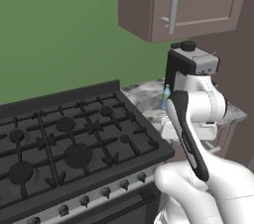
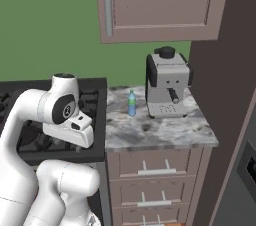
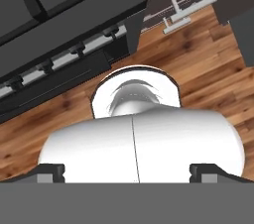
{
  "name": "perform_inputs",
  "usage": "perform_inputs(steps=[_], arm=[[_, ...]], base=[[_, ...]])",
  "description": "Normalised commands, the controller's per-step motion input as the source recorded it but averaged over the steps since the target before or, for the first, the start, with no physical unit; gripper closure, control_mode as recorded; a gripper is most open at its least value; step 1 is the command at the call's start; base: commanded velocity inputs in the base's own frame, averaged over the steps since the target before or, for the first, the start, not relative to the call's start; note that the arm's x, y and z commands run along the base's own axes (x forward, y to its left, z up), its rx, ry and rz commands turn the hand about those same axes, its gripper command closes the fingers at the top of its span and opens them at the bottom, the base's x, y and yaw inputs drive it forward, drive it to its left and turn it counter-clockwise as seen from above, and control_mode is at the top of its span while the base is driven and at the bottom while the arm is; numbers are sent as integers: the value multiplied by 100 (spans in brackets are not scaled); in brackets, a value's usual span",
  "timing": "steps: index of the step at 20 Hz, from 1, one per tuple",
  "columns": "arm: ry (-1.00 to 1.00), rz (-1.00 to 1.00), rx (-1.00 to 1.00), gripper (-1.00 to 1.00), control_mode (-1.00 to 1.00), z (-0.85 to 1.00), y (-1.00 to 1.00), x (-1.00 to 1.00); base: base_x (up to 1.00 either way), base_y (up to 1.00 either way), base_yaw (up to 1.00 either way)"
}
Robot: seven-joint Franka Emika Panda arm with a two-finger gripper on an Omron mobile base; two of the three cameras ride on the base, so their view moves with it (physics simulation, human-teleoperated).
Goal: Take the bottled waters from the counter and place them in the freezer to freeze. Close the freezer door after placing the bottles.
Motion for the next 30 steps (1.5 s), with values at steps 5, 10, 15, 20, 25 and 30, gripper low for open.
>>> perform_inputs(steps=[5, 10, 15, 20, 25, 30], arm=[[-8, -2, 0, -100, -100, 0, 0, 12], [-25, -5, 0, -100, -100, -1, -8, 37], [-22, 0, -6, -100, -100, 0, -25, 66], [-38, -7, -20, -100, -100, -6, -16, 54], [-16, -12, -12, -100, -100, 0, -3, 65], [-2, -18, -4, -100, -100, 0, -32, 100]], base=[[9, 2, 0], [0, 0, 0], [0, 0, 0], [0, 0, 0], [0, 0, 0], [0, 0, 0]])
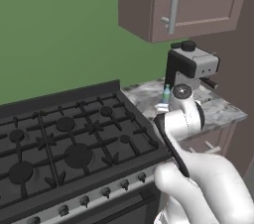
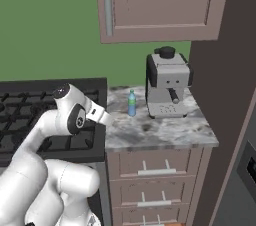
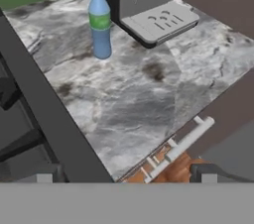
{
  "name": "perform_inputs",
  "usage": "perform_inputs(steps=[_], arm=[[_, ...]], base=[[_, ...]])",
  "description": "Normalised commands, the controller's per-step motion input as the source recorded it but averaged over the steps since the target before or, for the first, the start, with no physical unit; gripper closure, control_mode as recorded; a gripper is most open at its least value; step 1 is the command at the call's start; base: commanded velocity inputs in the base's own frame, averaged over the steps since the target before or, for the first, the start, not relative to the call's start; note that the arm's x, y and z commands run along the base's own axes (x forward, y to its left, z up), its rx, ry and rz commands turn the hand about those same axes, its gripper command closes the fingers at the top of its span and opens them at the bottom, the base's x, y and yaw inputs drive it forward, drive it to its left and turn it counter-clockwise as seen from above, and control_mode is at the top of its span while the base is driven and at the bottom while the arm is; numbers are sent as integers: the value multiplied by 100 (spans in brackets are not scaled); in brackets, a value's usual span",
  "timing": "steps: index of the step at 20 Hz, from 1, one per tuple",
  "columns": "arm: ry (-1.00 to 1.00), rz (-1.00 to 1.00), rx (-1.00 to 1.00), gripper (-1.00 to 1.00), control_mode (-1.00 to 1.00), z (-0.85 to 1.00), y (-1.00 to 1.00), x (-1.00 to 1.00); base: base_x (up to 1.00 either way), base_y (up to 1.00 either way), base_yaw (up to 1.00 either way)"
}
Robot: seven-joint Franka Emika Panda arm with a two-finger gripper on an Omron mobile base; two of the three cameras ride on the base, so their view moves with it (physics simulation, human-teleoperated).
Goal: Take the bottled waters from the counter and place them in the freezer to freeze. Close the freezer door after placing the bottles.
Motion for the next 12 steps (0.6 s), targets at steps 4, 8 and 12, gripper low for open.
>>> perform_inputs(steps=[4, 8, 12], arm=[[-14, -19, -11, -100, -100, 0, -21, 66], [-15, -21, -13, -100, -100, -6, -20, 63], [-31, -18, -4, -100, -100, 0, -1, 54]], base=[[0, 0, 0], [0, 0, 0], [0, 0, 0]])
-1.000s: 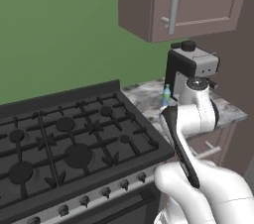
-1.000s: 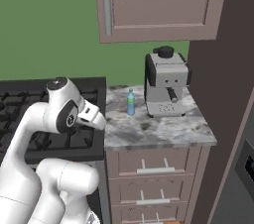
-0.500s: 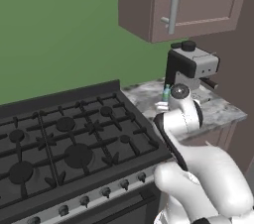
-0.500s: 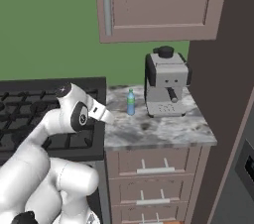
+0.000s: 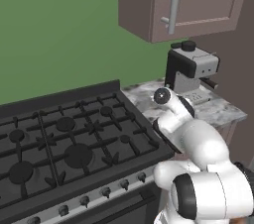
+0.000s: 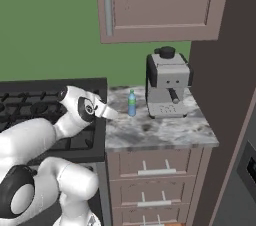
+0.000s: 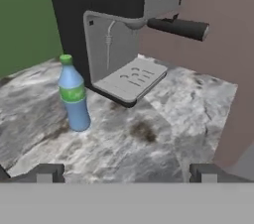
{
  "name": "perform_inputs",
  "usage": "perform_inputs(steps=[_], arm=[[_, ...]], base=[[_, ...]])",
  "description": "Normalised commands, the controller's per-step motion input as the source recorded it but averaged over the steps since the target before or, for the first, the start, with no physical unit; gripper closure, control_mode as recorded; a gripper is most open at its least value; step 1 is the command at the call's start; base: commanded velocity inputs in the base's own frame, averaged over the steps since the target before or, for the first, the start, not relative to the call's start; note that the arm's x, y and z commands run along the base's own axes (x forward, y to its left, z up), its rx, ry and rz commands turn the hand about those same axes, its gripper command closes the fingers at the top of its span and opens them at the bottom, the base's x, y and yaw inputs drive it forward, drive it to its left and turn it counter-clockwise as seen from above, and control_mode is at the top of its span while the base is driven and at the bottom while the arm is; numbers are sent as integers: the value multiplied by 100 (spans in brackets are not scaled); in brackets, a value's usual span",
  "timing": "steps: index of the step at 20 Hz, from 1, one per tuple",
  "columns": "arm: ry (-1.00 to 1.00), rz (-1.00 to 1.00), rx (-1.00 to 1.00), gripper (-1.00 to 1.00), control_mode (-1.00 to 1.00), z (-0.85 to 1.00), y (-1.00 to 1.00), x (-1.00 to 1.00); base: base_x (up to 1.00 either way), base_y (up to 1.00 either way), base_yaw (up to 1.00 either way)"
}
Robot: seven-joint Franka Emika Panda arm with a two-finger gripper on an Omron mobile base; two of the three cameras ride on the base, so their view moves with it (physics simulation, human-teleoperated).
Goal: Take the bottled waters from the counter and place them in the freezer to freeze. Close the freezer door after placing the bottles.
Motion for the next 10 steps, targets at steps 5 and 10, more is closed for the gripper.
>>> perform_inputs(steps=[5, 10], arm=[[-15, -5, 0, -100, -100, -9, -1, 39], [-2, 0, 0, -100, -100, -6, -9, 24]], base=[[0, 0, 0], [0, 0, 0]])
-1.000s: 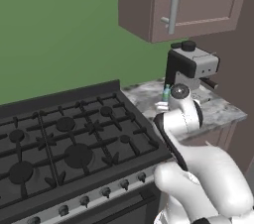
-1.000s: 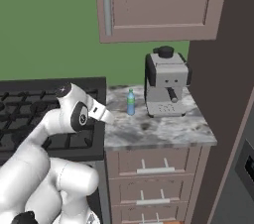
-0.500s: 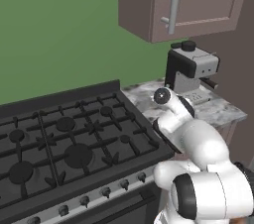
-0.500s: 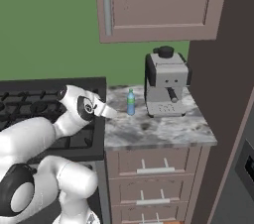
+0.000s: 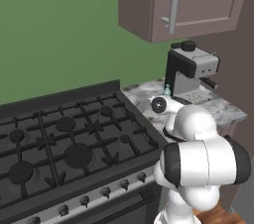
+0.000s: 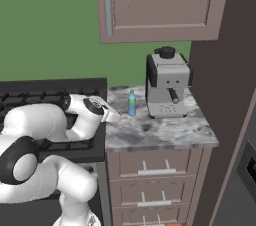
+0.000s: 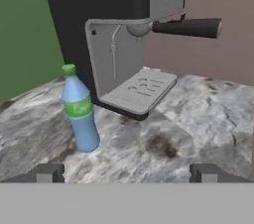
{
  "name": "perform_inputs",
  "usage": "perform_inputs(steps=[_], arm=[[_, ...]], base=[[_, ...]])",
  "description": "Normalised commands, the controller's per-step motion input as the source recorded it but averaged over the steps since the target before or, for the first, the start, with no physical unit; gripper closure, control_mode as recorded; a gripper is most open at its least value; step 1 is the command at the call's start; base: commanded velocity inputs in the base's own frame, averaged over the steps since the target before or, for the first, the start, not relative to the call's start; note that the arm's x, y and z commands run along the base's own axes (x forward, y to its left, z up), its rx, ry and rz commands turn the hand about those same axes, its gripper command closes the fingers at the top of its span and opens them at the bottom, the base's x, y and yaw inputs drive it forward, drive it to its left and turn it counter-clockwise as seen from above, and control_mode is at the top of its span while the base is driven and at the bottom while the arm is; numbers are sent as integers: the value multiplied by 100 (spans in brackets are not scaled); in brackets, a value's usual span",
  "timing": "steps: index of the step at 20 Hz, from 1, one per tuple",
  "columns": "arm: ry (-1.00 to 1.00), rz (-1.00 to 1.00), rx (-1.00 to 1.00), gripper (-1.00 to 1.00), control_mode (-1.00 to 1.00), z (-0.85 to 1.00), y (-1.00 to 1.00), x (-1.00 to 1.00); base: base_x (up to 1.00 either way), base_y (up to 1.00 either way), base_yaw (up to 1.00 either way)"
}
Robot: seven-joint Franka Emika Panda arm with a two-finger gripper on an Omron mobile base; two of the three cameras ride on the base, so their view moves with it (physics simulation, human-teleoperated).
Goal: Take the bottled waters from the counter and place them in the freezer to freeze. Close the freezer door after placing the bottles.
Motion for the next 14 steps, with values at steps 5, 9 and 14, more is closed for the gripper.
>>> perform_inputs(steps=[5, 9, 14], arm=[[-18, 0, 0, -100, -100, 7, 0, 46], [-2, 0, 0, -100, -100, 4, 1, 28], [0, -5, 1, -100, -100, 0, 7, 13]], base=[[0, 0, 0], [0, 0, 0], [0, 0, 0]])
